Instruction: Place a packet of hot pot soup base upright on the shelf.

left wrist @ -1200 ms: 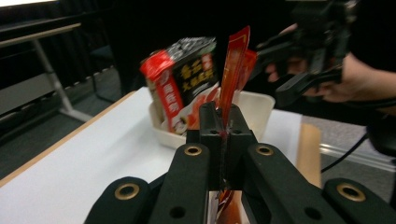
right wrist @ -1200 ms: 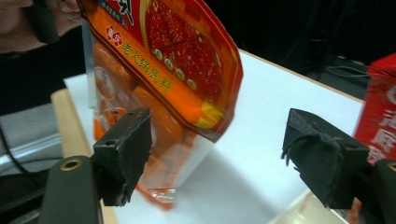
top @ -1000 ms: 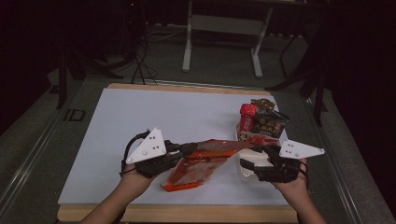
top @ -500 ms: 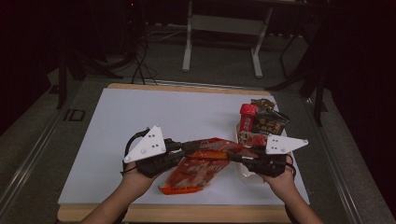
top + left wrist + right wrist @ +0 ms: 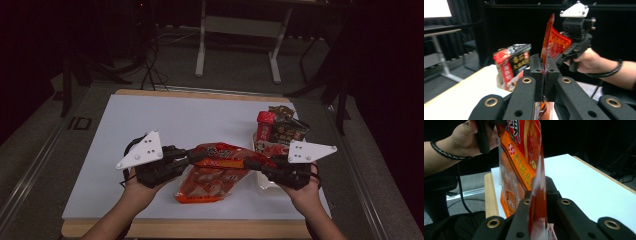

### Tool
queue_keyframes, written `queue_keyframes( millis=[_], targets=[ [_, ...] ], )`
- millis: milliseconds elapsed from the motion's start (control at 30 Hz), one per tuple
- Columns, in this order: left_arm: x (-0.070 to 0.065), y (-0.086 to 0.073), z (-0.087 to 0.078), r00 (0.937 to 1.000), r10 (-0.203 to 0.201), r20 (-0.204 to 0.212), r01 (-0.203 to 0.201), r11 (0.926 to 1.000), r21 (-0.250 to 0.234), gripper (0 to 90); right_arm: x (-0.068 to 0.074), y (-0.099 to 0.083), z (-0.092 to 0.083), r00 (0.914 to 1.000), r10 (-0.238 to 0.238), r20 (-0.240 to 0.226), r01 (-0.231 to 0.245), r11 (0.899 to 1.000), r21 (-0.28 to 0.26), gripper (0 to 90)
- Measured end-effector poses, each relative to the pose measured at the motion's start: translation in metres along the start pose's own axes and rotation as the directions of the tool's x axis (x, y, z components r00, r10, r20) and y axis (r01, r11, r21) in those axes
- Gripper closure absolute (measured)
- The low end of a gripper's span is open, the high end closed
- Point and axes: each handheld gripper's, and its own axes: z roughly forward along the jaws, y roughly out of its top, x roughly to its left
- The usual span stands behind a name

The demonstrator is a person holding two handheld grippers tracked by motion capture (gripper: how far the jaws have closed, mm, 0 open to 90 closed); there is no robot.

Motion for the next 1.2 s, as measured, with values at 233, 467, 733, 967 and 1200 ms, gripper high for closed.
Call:
queue_keyframes(
  millis=[233, 467, 733, 967, 1200],
  targets=[
    [0.003, -0.004, -0.003, 1.0000, -0.004, 0.001, 0.004, 0.9999, -0.016, 84.8, 0.004, 0.015, -0.004, 0.9987, -0.020, 0.046, 0.019, 1.000, 0.018, 90.0],
    [0.004, -0.006, -0.003, 0.9998, -0.018, 0.014, 0.018, 0.9992, -0.037, 78.5, 0.004, 0.026, -0.007, 0.9973, -0.025, 0.070, 0.023, 0.999, 0.025, 90.0],
    [-0.002, -0.003, -0.003, 0.9997, -0.006, -0.026, 0.006, 0.9995, -0.031, 43.9, 0.002, 0.040, -0.017, 0.9945, -0.044, 0.095, 0.045, 0.999, -0.006, 90.0],
    [0.003, -0.012, -0.002, 0.9957, -0.092, 0.003, 0.093, 0.9950, -0.037, 17.4, -0.003, 0.052, -0.034, 0.9924, -0.020, 0.121, 0.024, 0.999, -0.033, 90.0],
    [0.004, -0.022, -0.002, 0.9976, -0.067, -0.015, 0.066, 0.9973, -0.030, 14.0, -0.008, 0.057, -0.049, 0.9857, 0.005, 0.168, 0.002, 0.999, -0.040, 90.0]
  ],
)
